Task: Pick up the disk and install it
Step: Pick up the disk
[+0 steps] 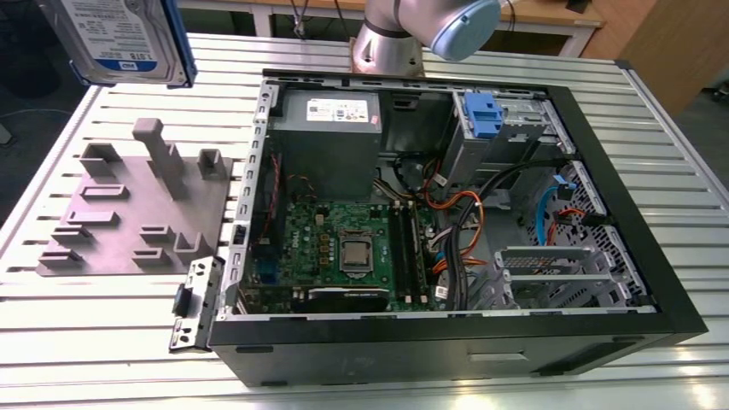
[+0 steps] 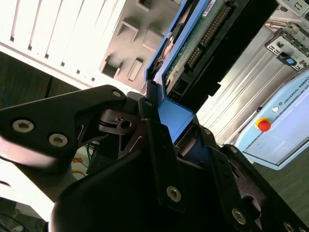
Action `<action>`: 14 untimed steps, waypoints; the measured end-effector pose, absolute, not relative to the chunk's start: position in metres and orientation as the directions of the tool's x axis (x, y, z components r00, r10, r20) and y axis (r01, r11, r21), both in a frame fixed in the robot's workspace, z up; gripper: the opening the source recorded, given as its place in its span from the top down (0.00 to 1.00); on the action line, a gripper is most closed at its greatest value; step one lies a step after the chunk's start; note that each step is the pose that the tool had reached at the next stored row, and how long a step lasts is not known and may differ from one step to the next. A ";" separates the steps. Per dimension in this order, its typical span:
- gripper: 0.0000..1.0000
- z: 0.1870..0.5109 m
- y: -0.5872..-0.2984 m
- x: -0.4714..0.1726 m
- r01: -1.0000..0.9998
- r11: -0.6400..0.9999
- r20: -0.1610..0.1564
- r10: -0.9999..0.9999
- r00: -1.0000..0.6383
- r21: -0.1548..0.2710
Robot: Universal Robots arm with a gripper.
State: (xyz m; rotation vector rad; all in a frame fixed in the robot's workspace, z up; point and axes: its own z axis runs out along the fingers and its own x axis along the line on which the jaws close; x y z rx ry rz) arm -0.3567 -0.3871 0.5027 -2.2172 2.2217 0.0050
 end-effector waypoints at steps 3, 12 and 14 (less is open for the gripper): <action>0.64 0.503 -0.387 -0.356 -1.000 0.002 -0.004 -1.000 -0.002 0.000; 0.64 0.503 -0.387 -0.354 -1.000 0.002 -0.004 -1.000 -0.002 0.000; 0.64 0.503 -0.387 -0.354 -1.000 0.002 -0.004 -1.000 -0.002 0.000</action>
